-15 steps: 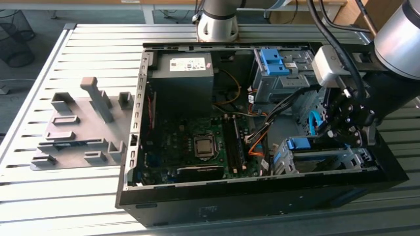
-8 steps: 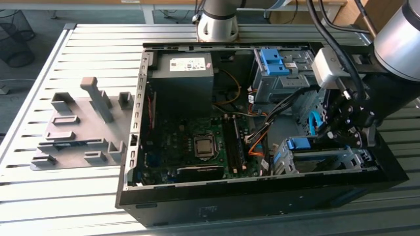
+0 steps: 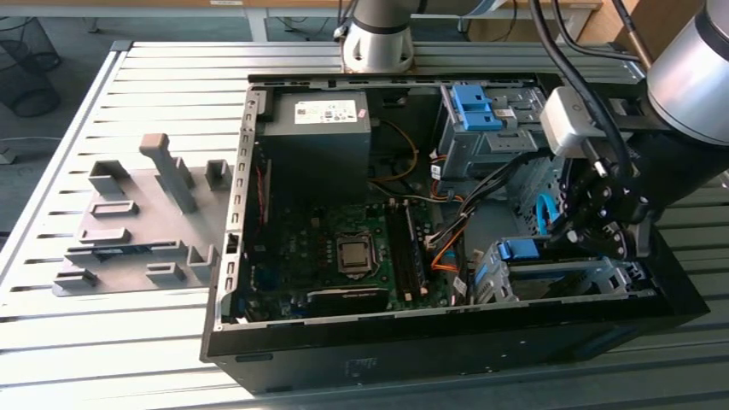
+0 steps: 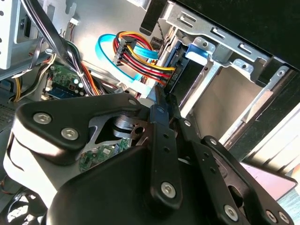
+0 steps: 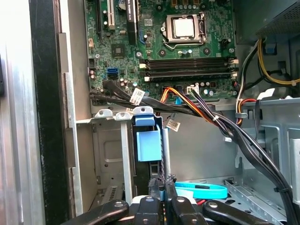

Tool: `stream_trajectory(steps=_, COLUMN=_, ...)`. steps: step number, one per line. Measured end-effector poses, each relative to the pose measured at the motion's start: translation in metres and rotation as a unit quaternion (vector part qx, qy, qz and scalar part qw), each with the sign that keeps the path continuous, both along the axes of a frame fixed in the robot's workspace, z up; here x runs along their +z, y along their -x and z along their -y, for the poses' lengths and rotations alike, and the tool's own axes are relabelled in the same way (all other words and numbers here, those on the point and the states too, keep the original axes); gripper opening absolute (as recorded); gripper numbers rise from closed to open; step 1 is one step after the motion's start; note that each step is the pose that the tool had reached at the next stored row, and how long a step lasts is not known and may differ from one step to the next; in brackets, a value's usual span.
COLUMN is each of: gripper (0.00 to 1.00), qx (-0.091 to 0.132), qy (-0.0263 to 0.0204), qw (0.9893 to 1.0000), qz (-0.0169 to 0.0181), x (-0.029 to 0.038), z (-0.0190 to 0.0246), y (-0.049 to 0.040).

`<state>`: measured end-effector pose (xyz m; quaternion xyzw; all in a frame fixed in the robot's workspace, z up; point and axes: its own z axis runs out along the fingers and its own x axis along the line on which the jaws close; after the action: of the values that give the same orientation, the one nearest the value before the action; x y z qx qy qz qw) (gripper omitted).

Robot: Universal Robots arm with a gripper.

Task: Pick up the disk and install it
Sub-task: 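Insert the second disk wire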

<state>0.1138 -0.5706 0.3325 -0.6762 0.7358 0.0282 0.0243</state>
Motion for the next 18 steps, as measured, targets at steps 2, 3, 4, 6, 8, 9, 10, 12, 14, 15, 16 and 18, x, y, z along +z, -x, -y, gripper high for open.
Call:
stream_trajectory(steps=2, gripper=0.16, qx=0.0, qy=-0.0004, qw=1.0, qz=0.0, x=-0.0014, z=0.0002, y=0.0)
stream_trajectory(steps=3, gripper=0.16, qx=0.0, qy=-0.0004, qw=1.0, qz=0.0, x=-0.002, z=0.0003, y=0.0)
stream_trajectory(steps=4, gripper=0.16, qx=0.0, qy=-0.0005, qw=1.0, qz=0.0, x=-0.0028, z=0.0005, y=0.0)
stream_trajectory(steps=6, gripper=0.16, qx=0.0, qy=-0.0008, qw=1.0, qz=0.0, x=-0.0039, z=0.0007, y=0.0)
stream_trajectory(steps=8, gripper=0.16, qx=0.0, qy=-0.001, qw=1.0, qz=0.0, x=-0.0043, z=0.0008, y=0.0)
stream_trajectory(steps=9, gripper=0.16, qx=0.0, qy=-0.0011, qw=1.0, qz=0.0, x=-0.0044, z=0.0008, y=0.0)
stream_trajectory(steps=10, gripper=0.16, qx=0.0, qy=-0.0011, qw=1.0, qz=0.0, x=-0.0044, z=0.0008, y=0.0)
stream_trajectory(steps=12, gripper=0.16, qx=0.0, qy=-0.0015, qw=1.0, qz=0.0, x=-0.0047, z=0.0008, y=-0.0001)
stream_trajectory(steps=14, gripper=0.17, qx=0.0, qy=-0.0014, qw=1.0, qz=0.0, x=-0.0044, z=0.0009, y=-0.0001)
stream_trajectory(steps=15, gripper=0.23, qx=0.0, qy=-0.0013, qw=1.0, qz=0.0, x=-0.0033, z=0.0009, y=-0.0001)
stream_trajectory(steps=16, gripper=0.23, qx=0.0, qy=-0.0012, qw=1.0, qz=0.0, x=-0.0012, z=0.0008, y=-0.0001)
stream_trajectory(steps=18, gripper=0.23, qx=0.0, qy=-0.0011, qw=1.0, qz=0.0, x=0.0034, z=0.0009, y=0.0)
